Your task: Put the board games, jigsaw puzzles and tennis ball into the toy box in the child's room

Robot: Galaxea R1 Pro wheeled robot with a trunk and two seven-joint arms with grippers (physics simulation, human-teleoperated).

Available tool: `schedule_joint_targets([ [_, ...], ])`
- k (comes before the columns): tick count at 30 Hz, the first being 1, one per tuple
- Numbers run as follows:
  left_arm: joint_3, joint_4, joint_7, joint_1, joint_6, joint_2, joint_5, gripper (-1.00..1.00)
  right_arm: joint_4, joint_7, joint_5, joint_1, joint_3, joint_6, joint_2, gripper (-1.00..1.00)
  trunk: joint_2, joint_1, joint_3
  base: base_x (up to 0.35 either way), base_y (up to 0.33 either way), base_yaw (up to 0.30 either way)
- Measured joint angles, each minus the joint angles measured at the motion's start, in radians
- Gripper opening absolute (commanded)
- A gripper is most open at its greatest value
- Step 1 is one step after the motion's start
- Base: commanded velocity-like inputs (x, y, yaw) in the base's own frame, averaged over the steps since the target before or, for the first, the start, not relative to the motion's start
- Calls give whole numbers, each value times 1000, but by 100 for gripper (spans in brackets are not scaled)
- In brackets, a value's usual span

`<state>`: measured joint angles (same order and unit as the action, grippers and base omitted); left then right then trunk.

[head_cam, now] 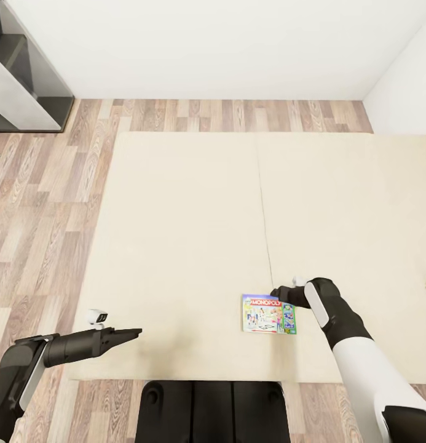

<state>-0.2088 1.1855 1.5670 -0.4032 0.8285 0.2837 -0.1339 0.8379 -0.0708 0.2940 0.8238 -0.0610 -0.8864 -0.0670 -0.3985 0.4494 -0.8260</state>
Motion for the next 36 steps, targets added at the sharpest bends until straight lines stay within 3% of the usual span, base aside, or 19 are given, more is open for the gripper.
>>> schedule_joint_targets([
  [10, 1, 0, 0, 0, 0, -1, 2, 100, -1, 0, -1, 1, 10, 2, 0, 100, 0, 0, 5, 0, 0, 0],
  [22, 2, 0, 0, 0, 1, -2, 4, 100, -45, 0, 0, 1, 82, 31, 0, 100, 0, 0, 5, 0, 0, 0],
  [36, 1, 0, 0, 0, 1, 0, 4, 100, -87, 4, 2, 2, 93, 57, 0, 100, -1, -1, 5, 0, 0, 0],
])
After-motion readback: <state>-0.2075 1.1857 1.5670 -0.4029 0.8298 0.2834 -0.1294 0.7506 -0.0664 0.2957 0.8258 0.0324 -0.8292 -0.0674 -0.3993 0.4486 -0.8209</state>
